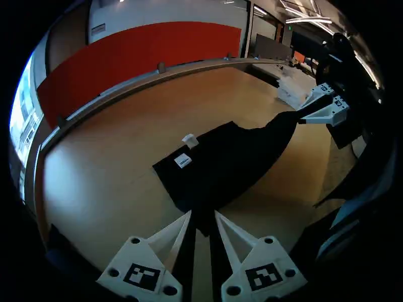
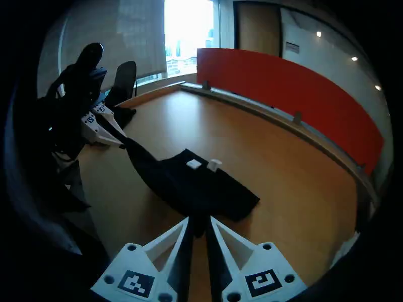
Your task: Fold towel
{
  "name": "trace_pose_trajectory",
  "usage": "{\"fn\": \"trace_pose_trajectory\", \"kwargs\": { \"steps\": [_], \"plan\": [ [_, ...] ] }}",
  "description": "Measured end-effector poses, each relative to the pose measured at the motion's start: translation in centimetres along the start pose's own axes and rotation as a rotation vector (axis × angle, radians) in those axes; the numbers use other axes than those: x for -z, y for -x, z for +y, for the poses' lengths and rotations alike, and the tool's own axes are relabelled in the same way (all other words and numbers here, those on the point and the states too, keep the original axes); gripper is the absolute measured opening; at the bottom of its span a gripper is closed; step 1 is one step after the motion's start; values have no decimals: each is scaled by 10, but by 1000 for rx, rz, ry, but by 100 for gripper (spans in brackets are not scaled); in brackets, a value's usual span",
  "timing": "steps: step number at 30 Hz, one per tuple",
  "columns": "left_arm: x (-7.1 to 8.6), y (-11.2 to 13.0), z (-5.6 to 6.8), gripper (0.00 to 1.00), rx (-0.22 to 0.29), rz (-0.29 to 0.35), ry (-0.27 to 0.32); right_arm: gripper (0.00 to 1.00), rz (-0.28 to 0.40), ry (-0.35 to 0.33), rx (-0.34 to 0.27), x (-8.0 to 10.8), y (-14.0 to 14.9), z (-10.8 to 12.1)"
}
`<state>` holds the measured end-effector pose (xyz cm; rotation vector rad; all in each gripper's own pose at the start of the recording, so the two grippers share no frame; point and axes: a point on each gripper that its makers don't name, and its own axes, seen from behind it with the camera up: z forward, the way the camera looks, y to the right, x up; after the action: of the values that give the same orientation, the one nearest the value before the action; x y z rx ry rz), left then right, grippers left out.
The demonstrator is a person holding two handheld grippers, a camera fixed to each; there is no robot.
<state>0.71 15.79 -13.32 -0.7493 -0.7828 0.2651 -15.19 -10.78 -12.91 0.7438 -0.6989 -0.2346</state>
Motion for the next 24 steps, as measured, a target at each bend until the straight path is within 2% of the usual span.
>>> {"fn": "trace_pose_trajectory", "kwargs": {
  "steps": [14,24],
  "plan": [
    [4,-5,3,16,5,7,4,16,-21,-6,4,0,6,1],
    [-9,-6,0,16,7,-5,-11,16,-58,-10,21,-10,16,11]
  ]
}}
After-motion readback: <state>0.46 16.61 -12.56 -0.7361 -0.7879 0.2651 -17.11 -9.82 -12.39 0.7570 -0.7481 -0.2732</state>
